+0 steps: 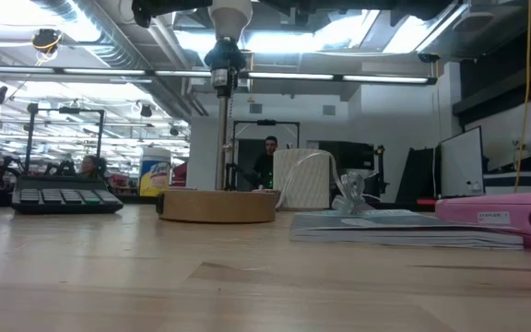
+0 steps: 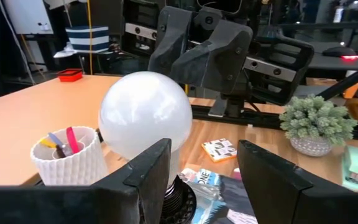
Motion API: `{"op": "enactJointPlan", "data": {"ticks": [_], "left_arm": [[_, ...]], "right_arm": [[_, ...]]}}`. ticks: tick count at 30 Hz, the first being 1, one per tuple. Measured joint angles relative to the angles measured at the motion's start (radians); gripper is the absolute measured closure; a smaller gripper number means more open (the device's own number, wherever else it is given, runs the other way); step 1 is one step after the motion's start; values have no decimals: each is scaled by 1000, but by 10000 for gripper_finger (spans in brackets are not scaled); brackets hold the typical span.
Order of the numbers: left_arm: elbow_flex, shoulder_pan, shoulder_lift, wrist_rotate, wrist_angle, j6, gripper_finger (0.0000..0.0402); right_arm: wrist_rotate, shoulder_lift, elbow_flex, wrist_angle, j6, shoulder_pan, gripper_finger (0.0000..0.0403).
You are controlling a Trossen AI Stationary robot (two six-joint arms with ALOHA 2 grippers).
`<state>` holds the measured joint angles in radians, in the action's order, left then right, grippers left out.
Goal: Screw lightbulb
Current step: Insert the lightbulb into the lamp
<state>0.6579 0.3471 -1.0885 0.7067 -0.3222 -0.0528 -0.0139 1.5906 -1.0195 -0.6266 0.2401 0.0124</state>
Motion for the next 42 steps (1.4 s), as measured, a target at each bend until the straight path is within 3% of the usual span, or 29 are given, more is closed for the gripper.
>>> {"op": "enactJointPlan", "data": {"ticks": [13,24,32,35,42], "left_arm": [[0,1,0,4,11,-27,222],[0,79,2,7,28,-41,222],[0,75,2,6,79,-184,225],[0,75,2,4,81,-174,254],[0,70,2,4,68,-149,371]], "right_arm": [[6,0,0,0,0,0,341],[8,0,0,0,0,0,341],[7,0,0,-1,0,0,341],[7,0,0,-1,0,0,341],[6,0,0,-5,0,0,341]]}}
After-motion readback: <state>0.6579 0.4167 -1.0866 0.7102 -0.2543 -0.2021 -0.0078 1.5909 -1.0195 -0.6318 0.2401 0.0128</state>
